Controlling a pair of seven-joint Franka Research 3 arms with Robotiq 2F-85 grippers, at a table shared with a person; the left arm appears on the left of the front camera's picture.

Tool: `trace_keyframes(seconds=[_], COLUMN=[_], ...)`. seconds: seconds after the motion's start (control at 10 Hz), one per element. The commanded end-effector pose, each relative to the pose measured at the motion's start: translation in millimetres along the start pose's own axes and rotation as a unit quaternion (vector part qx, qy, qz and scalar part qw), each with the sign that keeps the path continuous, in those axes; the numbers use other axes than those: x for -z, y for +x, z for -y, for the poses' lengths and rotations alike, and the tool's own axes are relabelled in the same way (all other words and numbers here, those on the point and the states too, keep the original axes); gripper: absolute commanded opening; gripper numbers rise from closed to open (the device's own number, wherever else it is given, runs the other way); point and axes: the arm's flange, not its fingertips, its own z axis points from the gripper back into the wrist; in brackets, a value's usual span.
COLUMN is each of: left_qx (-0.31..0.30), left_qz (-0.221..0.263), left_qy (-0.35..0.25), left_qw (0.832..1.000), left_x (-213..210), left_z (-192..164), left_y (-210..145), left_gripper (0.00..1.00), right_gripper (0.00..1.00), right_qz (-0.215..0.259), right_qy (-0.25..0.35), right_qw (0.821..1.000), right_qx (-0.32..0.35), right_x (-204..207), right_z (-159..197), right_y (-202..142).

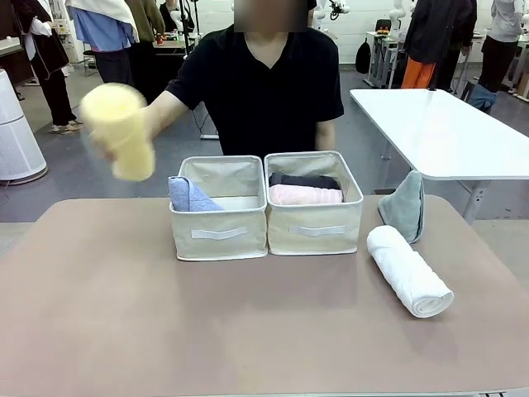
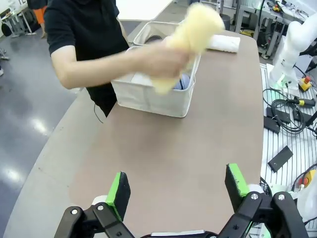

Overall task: Sort the towels based on their folding style.
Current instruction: Pick up another triangle-folded towel from the table and place it in the left Fabric basket.

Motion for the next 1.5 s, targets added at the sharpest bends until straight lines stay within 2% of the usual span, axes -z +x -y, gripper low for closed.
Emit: trace_keyframes(seconds=[0.0, 0.1, 0.2, 0.5, 0.6, 1.1, 1.2, 1.4], left_qx=[0.001, 0.001, 0.001, 0.001, 0.001, 0.001, 0.001, 0.001], left_qz=[0.000, 0.000, 0.000, 0.000, 0.000, 0.000, 0.000, 0.000], left_qy=[0.000, 0.000, 0.000, 0.000, 0.000, 0.000, 0.000, 0.000], left_qw=[1.000, 1.000, 1.000, 1.000, 1.000, 1.000, 1.000, 1.000], left_x=[-2.8, -2.8, -2.8, -2.8, -2.8, -2.8, -2.8, -2.8], left_z=[0.5, 0.5, 0.5, 0.5, 0.5, 0.5, 0.5, 0.5], left_y=[2.0, 2.0, 2.0, 2.0, 2.0, 2.0, 2.0, 2.0], left_gripper=[1.00, 1.00, 1.00, 1.00, 1.00, 1.00, 1.00, 1.00], right_gripper=[1.00, 1.00, 1.00, 1.00, 1.00, 1.00, 1.00, 1.00], right_qz=[0.000, -0.014, -0.024, -0.068, -0.030, -0.030, -0.076, -0.117], right_qy=[0.000, -0.058, -0.075, -0.094, -0.072, -0.081, -0.127, -0.217], right_qw=[1.000, 0.998, 0.997, 0.993, 0.996, 0.996, 0.989, 0.967], right_qx=[0.000, -0.010, -0.023, -0.016, -0.039, -0.033, -0.005, 0.063], right_x=[0.4, 2.1, 10.3, 41.7, 19.0, 16.8, 44.2, 101.0], right_z=[-0.1, -4.4, -11.3, -14.8, -13.2, -10.4, -11.5, 9.2], right_y=[0.2, 11.5, 27.7, 42.3, 37.3, 37.4, 52.6, 74.3])
